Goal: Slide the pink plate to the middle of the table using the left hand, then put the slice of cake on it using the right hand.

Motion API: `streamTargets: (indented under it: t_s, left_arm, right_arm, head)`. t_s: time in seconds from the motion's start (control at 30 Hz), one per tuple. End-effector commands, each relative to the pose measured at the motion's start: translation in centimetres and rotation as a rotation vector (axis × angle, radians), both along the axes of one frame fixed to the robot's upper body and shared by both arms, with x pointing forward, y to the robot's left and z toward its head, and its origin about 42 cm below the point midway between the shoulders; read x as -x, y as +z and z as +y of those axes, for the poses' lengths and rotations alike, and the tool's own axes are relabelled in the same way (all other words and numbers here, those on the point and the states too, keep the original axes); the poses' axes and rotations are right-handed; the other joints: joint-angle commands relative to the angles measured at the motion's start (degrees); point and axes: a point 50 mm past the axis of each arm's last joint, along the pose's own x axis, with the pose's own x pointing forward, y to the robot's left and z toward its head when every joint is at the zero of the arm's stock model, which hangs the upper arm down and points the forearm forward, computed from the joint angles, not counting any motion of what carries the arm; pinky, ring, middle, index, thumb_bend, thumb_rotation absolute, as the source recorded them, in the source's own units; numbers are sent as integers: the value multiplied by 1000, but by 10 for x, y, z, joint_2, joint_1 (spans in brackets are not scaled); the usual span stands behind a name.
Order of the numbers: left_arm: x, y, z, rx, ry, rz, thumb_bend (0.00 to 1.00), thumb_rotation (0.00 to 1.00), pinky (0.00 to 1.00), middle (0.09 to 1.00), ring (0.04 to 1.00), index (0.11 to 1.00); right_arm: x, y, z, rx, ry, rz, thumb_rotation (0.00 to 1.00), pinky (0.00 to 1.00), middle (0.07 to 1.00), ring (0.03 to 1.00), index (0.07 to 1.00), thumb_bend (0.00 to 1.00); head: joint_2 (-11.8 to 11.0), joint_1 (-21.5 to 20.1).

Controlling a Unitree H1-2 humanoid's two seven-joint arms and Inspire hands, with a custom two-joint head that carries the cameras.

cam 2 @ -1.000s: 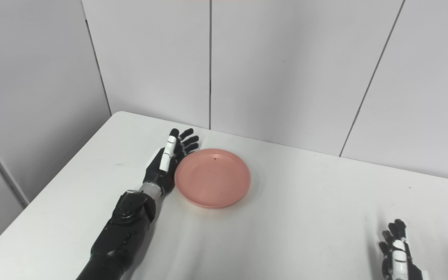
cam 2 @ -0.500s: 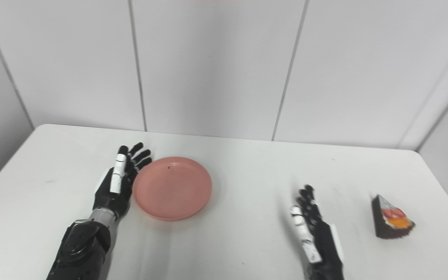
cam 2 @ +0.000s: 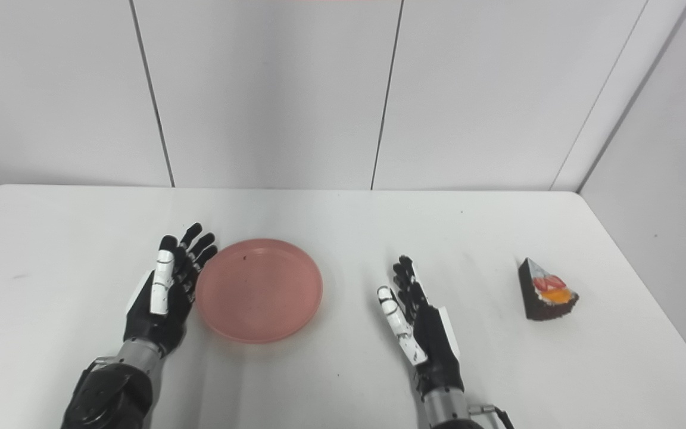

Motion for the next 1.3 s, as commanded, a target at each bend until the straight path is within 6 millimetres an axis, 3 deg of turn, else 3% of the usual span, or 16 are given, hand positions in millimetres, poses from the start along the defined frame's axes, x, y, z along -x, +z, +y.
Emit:
streamTargets:
  t_s: [0.0,0.2,0.57,0.8,0.93,1.03,1.07,1.13,1.27]
  left_arm:
    - [4,-2,-18,8,-34,-4,698,993,968,961,967,956]
    - [5,-5,-34,7,-53,-33,678,993,968,965,976,959]
    - [6,-9,-42,14,-108,-22,667,983,999,986,991,973]
    - [3,-13,-41,-21,-121,-42,681,986,997,989,992,975]
    - [2,-14,-37,-37,-104,-46,671,1000,1000,985,992,971]
    - [2,-14,-30,-55,-98,-49,670,1000,1000,983,990,970]
    - [2,-14,-28,-59,-97,-51,667,1000,1000,986,992,973]
    - [1,-15,-19,-64,-94,-58,653,1000,989,987,990,975]
    - [-1,-17,-6,-70,-89,-66,654,1000,974,978,986,971]
  right_arm:
    - [-3,17,1,11,0,-76,765,995,945,955,969,601]
    - [-2,18,0,4,8,-81,764,990,943,949,968,629]
    - [-2,25,-9,57,-8,-114,763,971,944,946,965,605]
    - [-16,49,-37,24,-72,-182,626,941,942,937,954,579]
    - [-22,79,-60,224,-200,-244,594,853,906,899,919,584]
    - [-22,102,-74,366,-295,-245,580,841,892,889,907,598]
    - [-22,107,-78,390,-314,-247,509,856,893,899,908,606]
    - [-22,115,-85,508,-361,-230,423,850,913,908,919,645]
    - [-24,121,-89,711,-458,-168,429,773,907,869,907,691]
  head:
    - [3,-3]
    - [10,-2]
    - [9,-4]
    - [3,-16]
    - [-2,-36]
    - [-7,-78]
    - [-7,-78]
    - [-13,-125]
    - [-16,-162]
